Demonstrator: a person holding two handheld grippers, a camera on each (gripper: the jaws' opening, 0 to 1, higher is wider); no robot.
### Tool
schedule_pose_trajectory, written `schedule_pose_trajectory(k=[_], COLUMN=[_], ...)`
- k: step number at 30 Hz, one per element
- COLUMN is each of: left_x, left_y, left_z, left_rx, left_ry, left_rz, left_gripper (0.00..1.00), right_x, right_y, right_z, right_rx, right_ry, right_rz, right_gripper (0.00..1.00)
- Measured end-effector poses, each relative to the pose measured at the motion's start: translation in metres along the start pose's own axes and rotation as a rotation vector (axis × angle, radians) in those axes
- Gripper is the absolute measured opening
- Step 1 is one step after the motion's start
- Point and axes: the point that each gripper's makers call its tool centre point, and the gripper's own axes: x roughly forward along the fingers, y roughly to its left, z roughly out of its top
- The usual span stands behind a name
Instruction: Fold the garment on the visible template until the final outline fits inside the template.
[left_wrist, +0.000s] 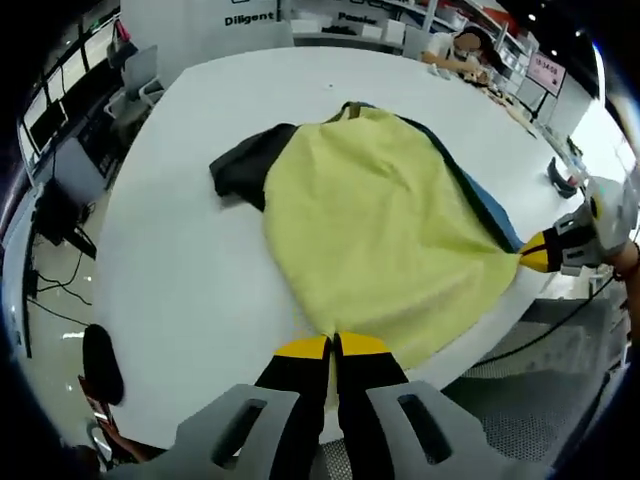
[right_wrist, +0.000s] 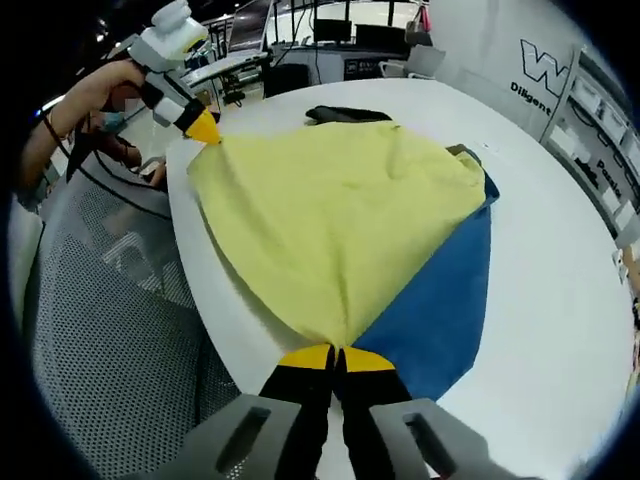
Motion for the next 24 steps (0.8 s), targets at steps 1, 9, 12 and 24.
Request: schedule_pose_trajectory(k=[1,9,12,24], left_x=[0.001,0.01,0.012,0.016], left_y=[0.0,0.005,0.005,0.012], left_z=[-0.002,-0.015,-0.019,-0.027], left_rx=[0.001,0.003,0.0,-0.005], left_ry=[0.006,0.026,0.032,0.035], left_rz=[0.003,0.03,0.034,0.054], left_gripper=[0.02,0.02,0.02,0.02], right_x=[0.001,0.008,0.01,0.016], right_y=[0.001,0.012,0.014,0.032], right_z=[-0.001,-0.013,-0.018,-0.027], right_rx=[0.001,-0.007,-0.015,-0.044], right_ry=[0.004,0.039,0.055,0.093], right_rz=[-0.003,0.023,0.023,0.083], right_gripper=[0.0,0.0,0.0,0.0])
